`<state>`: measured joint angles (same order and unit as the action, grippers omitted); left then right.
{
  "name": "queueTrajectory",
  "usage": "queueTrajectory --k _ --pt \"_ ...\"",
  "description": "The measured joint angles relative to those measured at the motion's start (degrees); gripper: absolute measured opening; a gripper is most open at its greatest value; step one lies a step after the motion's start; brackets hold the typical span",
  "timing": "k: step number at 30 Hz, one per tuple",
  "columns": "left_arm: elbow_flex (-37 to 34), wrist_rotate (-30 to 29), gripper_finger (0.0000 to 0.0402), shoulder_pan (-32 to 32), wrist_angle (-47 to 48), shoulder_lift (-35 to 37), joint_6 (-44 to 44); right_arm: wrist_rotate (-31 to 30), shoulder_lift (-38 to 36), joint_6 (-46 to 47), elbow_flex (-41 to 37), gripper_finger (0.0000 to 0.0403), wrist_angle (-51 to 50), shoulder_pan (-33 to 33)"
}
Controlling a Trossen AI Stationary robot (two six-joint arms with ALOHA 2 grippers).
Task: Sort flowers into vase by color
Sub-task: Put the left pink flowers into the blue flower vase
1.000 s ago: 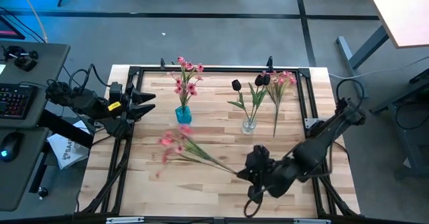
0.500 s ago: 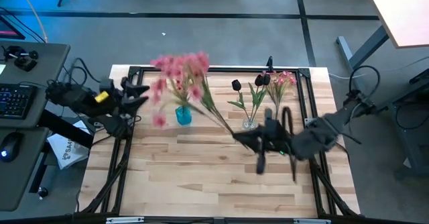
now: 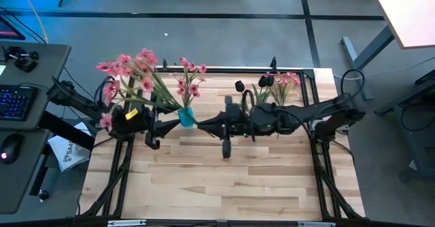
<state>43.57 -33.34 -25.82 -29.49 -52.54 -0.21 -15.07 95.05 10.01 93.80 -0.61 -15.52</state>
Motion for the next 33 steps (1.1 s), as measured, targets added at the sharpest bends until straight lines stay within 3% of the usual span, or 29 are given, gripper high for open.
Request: queueTrajectory --k 8,20,33 --pt "0.0 3.41 0.0223 0.02 -5.17 -1.7 -0.58 1.95 2.72 -0.01 0.0 0.0005 4.64 1.79" --pt "0.04 5.85 0.0221 0.06 -5.02 -2.7 -0.61 2.17 5.57 0.24 0.0 0.0005 8.7 2.42" --pt "0.04 5.78 0.0164 1.35 -5.07 -2.9 -0.63 3.71 7.35 1.94 -0.04 0.0005 9.1 2.77"
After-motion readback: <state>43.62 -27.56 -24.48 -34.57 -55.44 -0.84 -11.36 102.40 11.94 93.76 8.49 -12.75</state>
